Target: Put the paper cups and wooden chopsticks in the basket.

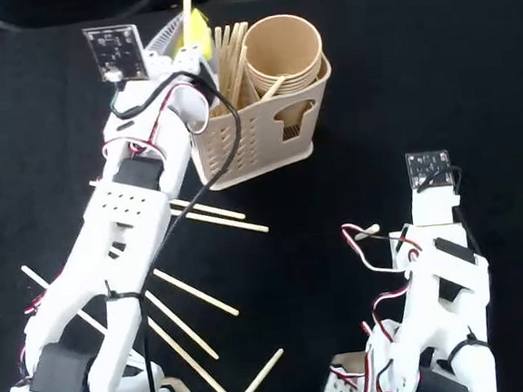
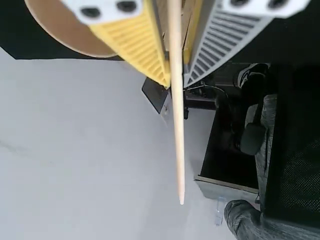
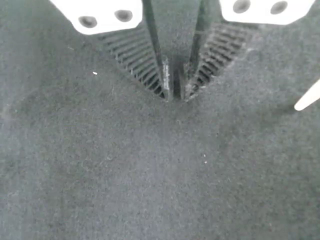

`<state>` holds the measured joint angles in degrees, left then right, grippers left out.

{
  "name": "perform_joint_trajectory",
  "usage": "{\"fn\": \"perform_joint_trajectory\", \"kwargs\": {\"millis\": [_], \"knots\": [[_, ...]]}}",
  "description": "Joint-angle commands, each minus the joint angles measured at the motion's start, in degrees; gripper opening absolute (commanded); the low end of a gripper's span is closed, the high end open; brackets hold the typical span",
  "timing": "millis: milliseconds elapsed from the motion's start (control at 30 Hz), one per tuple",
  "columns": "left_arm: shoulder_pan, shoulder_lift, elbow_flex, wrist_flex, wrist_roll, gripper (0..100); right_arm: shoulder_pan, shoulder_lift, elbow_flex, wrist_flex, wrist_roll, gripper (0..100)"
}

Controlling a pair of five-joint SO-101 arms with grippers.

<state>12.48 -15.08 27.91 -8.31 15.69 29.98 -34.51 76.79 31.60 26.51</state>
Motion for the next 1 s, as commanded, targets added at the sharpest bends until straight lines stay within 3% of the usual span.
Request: {"fn": "perform_joint_trajectory", "kwargs": {"millis": [0, 267, 633, 767, 967], "knots": [[0.75, -0.79, 0.31, -0.88, -0.44, 3, -0.53, -1.45, -0.22, -0.79, 0.44, 5.4], [0.75, -1.23, 5.14, -0.88, -0.44, 3, -0.53, -1.45, -0.22, -0.79, 0.44, 5.4], [2.15, -12.22, 18.59, -0.88, -3.96, 3, -0.53, -1.45, -0.22, -0.79, 0.44, 5.4], [1.8, -13.89, 21.76, -0.88, -1.49, 14, -0.53, -1.45, -0.22, -0.79, 0.44, 5.4], [0.92, -14.51, 19.74, 4.4, 0.88, 14, -0.53, -1.45, -0.22, -0.79, 0.44, 5.4]]}}
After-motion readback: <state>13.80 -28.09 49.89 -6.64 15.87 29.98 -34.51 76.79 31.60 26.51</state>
